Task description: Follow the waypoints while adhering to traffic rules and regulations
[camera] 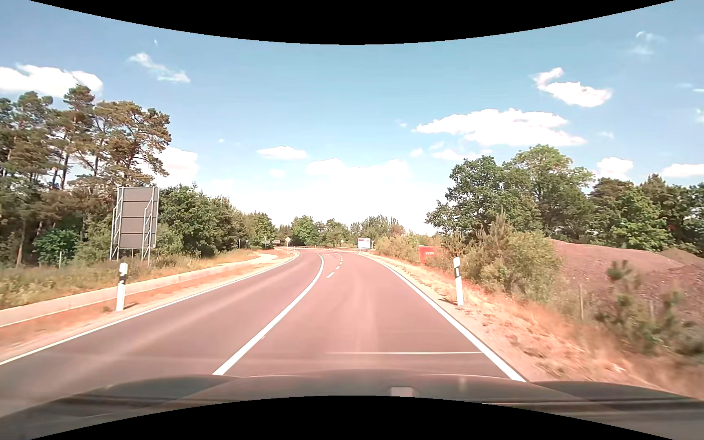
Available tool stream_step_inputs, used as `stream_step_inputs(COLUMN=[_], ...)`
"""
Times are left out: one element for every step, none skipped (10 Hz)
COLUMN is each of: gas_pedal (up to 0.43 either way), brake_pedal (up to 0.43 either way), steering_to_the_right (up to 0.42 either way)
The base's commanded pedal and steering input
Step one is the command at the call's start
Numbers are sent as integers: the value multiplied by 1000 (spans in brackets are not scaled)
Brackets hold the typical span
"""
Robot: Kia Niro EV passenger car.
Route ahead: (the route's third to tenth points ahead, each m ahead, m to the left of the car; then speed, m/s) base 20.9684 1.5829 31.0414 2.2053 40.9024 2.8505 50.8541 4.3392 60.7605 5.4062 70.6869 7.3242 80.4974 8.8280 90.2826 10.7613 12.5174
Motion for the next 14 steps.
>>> stream_step_inputs(gas_pedal=[228, 228, 228, 228, 228, 228, 228, 228, 228, 228, 228, 228, 228, 228], brake_pedal=[0, 0, 0, 0, 0, 0, 0, 0, 0, 0, 0, 0, 0, 0], steering_to_the_right=[-6, -6, -6, -6, -6, -6, -6, -6, -7, -8, -9, -9, -9, -9])
